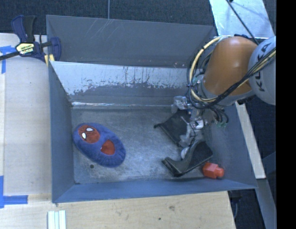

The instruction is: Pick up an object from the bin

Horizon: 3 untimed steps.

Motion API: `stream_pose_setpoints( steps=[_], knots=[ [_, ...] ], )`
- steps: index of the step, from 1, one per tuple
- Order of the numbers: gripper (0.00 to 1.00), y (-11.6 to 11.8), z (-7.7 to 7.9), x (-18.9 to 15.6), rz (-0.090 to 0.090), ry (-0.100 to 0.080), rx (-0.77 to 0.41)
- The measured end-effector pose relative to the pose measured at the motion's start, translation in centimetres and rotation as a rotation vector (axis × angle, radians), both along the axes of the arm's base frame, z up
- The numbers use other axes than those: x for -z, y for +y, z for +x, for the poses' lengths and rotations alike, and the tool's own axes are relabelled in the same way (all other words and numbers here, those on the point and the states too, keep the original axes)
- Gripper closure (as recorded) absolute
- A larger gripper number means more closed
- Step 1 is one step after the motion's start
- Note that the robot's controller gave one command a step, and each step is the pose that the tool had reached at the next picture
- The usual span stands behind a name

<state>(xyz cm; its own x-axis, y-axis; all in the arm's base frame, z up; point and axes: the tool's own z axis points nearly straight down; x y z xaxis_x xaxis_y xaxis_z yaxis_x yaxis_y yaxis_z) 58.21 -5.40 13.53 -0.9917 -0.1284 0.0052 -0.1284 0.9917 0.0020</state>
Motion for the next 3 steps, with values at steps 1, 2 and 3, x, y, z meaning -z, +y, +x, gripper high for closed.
stream_pose_setpoints(
  steps=[1, 2, 3],
  knots=[
    [0.0, -1.0, 1.7, 6.6, 0.0, -0.011, -0.447],
    [1.0, -1.0, 1.8, 6.4, -0.001, -0.012, -0.445],
    [1.0, -0.8, 1.6, -6.9, -0.004, -0.018, -0.497]
  ],
)
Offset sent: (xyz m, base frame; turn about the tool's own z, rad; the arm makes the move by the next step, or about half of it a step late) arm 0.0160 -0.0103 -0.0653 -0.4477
